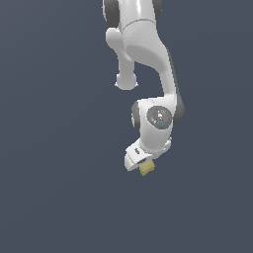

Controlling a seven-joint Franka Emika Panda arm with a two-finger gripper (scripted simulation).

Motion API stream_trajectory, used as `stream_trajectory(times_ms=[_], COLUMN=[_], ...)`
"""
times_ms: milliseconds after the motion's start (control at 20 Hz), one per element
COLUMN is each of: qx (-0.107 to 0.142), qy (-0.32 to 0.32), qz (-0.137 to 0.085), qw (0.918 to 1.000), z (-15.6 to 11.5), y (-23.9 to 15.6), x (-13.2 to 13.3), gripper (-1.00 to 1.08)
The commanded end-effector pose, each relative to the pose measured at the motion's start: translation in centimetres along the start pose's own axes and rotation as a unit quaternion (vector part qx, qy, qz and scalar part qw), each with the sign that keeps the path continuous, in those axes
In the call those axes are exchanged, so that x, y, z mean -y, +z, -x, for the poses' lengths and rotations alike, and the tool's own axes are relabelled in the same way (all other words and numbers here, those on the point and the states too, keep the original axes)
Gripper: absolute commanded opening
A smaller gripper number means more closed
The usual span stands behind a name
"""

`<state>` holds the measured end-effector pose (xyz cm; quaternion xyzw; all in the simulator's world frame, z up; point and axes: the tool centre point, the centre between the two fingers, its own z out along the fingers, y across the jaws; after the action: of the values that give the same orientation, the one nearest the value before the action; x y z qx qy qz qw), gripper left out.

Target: Pick up the object and move it to a goal position.

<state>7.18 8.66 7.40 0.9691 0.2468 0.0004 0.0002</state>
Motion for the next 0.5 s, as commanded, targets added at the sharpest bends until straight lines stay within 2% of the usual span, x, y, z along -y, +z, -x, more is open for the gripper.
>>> stream_trajectory(times_ms=[0,200,450], qx=[0.001,0.0,0.0], qy=[-0.001,-0.001,-0.001], qz=[0.0,0.0,0.0], qw=[1.0,1.0,1.0], z=[0.1,0.1,-0.1], y=[1.4,3.1,3.4], x=[0.0,0.1,0.0], gripper=[1.0,1.0,1.0])
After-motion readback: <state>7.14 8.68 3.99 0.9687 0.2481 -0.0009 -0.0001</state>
